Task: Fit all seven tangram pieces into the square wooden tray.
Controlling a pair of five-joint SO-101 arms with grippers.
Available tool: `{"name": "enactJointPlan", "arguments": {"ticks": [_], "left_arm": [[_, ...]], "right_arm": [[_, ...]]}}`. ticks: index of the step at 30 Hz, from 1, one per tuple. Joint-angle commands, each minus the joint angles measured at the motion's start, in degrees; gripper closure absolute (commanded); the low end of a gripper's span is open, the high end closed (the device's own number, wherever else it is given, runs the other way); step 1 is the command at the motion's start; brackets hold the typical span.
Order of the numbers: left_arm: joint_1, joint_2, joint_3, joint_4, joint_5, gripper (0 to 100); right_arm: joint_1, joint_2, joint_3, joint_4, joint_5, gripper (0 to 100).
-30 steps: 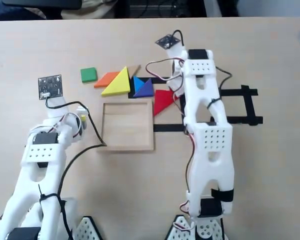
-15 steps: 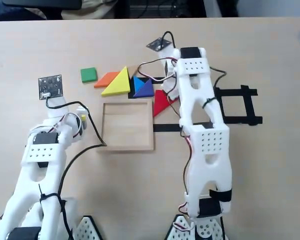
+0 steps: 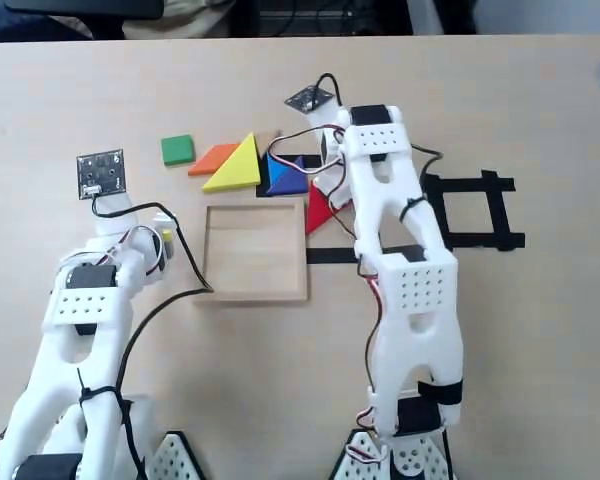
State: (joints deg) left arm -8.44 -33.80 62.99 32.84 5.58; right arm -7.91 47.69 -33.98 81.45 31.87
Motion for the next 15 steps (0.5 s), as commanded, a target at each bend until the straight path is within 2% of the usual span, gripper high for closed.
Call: {"name": "enactJointPlan", "arguments": {"ticks": [1, 8, 15], "left_arm": [[0.2, -0.4, -0.9, -0.8, 0.2, 83], [0.2, -0.4, -0.9, -0.9, 0.1, 83], [0.2, -0.4, -0.7, -0.9, 0.1, 83]], "right_arm": [[2.6, -2.0, 1.4, 0.2, 0.4, 98.8], [6.9, -2.0, 4.5, 2.3, 4.4, 98.8], [9.8, -1.5, 5.2, 2.5, 4.4, 98.8]]}}
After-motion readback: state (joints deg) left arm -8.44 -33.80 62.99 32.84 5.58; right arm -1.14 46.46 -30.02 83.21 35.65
